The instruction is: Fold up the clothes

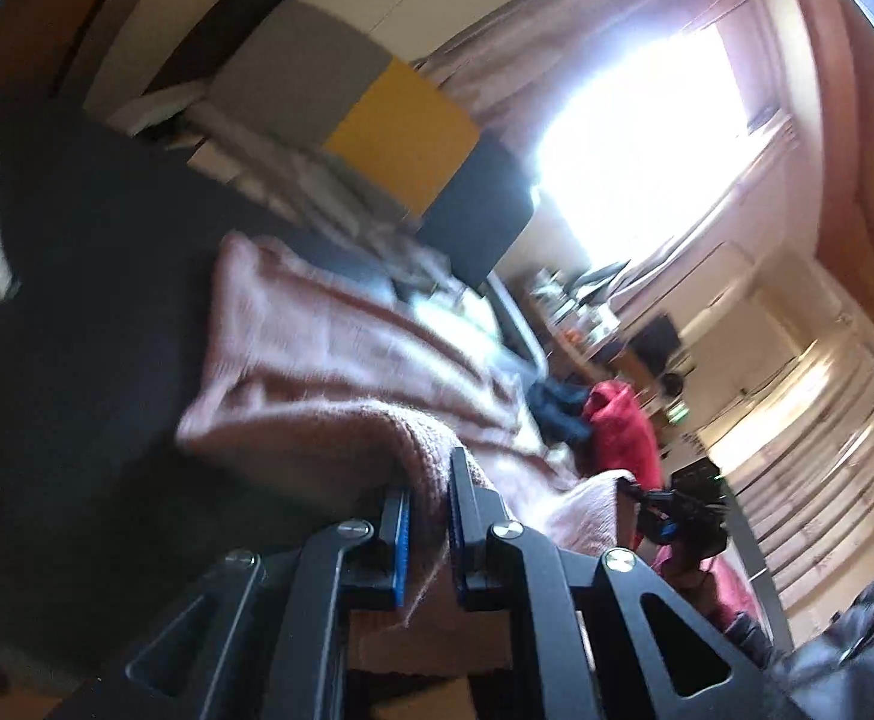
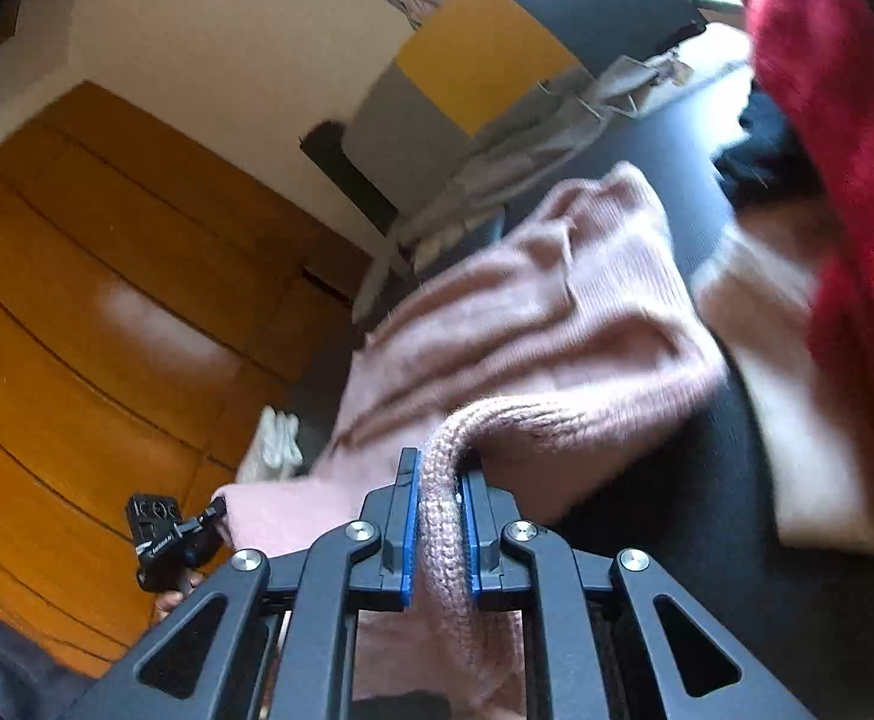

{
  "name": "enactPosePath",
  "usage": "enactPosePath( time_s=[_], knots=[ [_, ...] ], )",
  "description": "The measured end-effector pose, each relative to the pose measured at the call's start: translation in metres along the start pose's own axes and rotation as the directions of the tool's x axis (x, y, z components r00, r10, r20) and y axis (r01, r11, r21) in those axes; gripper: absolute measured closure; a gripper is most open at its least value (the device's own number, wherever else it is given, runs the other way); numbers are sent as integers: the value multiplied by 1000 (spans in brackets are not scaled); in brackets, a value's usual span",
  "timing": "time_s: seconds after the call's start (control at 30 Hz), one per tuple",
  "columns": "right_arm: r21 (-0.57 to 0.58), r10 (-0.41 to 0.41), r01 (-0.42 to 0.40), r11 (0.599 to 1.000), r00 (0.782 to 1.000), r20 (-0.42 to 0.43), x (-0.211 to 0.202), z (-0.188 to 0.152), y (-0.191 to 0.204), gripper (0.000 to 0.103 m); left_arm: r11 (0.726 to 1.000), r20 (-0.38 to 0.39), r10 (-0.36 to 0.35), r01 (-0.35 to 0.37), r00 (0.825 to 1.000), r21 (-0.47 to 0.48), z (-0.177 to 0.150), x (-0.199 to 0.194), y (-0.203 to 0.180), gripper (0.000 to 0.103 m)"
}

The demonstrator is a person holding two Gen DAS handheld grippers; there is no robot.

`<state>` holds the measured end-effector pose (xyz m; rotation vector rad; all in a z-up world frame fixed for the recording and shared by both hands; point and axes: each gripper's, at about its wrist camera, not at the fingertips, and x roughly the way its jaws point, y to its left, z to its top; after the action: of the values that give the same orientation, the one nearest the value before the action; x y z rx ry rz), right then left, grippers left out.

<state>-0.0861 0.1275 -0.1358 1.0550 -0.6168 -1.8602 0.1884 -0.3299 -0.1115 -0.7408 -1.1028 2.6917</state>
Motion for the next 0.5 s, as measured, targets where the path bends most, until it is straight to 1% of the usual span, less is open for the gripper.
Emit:
enactPosePath(
  time_s=[0.03,0.13,0.2,0.23,0.3,0.33,0.4,0.43,0.47,0.5],
  knots=[
    [-4,6,-6,1000,1000,9,5,11,2,90,1000,13,-13,13,1000,4,12,5,0,94],
    [-19,1,-1,1000,1000,29,22,49,5,90,1000,41,-18,18,999,5,46,29,8,94],
    [-6,-37,37,999,999,32,38,74,-7,90,999,51,4,-1,999,-52,67,52,30,94],
    [8,-64,64,998,997,30,49,85,-16,91,997,44,26,-23,999,-80,75,66,43,94],
    [45,-121,120,992,992,19,70,105,-38,91,988,18,78,-75,997,-134,86,95,71,94],
    [80,-148,147,986,989,-1,82,111,-53,90,983,-9,81,-81,997,-162,89,107,83,94],
    [115,-213,220,969,974,-71,105,112,-81,91,970,-98,136,-152,986,-190,84,136,107,94],
    [130,-215,226,966,972,-90,111,107,-91,94,963,-148,159,-187,976,-196,79,149,117,94],
    [145,-208,221,964,973,-102,115,102,-100,96,959,-178,172,-206,969,-196,74,156,123,94],
    [158,-190,202,967,978,-84,112,96,-105,96,961,-181,161,-196,970,-195,68,156,126,95]
  ],
)
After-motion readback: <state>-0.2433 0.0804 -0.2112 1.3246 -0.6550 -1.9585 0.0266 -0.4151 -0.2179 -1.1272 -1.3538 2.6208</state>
